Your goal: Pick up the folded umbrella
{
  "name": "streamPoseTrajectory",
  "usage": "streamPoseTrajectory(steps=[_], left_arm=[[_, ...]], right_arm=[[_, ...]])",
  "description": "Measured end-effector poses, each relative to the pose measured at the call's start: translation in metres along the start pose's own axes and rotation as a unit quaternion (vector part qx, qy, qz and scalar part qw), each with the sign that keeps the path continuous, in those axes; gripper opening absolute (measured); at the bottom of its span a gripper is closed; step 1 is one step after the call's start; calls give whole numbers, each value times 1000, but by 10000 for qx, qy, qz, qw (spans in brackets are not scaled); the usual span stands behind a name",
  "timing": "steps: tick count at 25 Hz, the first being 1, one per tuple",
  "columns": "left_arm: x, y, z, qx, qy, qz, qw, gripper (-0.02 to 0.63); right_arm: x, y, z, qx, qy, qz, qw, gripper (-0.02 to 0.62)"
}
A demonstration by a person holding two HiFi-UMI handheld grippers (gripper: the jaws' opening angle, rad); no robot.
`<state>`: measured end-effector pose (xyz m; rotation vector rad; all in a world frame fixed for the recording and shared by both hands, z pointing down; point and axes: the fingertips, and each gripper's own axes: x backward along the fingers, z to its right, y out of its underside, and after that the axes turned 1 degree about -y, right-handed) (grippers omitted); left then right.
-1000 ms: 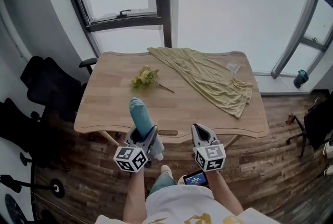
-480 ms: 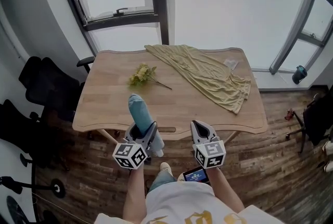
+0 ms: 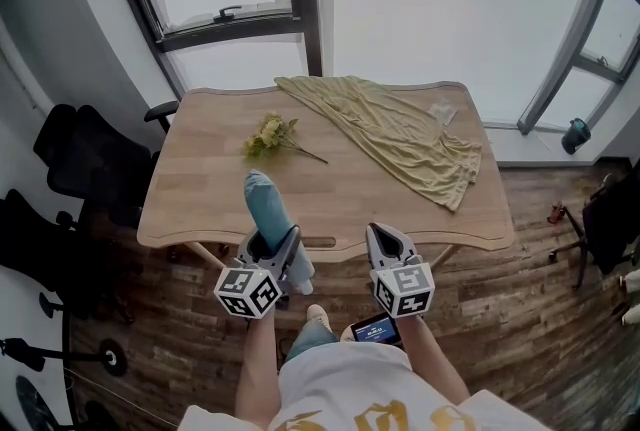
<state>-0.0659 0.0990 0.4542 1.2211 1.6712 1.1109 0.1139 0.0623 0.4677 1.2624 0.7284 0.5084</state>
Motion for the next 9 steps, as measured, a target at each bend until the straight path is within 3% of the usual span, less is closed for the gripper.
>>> streamPoseTrajectory(steps=[9], left_arm=[[-5, 3, 0, 34, -32, -73, 10000, 279]], right_arm=[[0, 4, 10, -83, 41, -60, 9999, 11]])
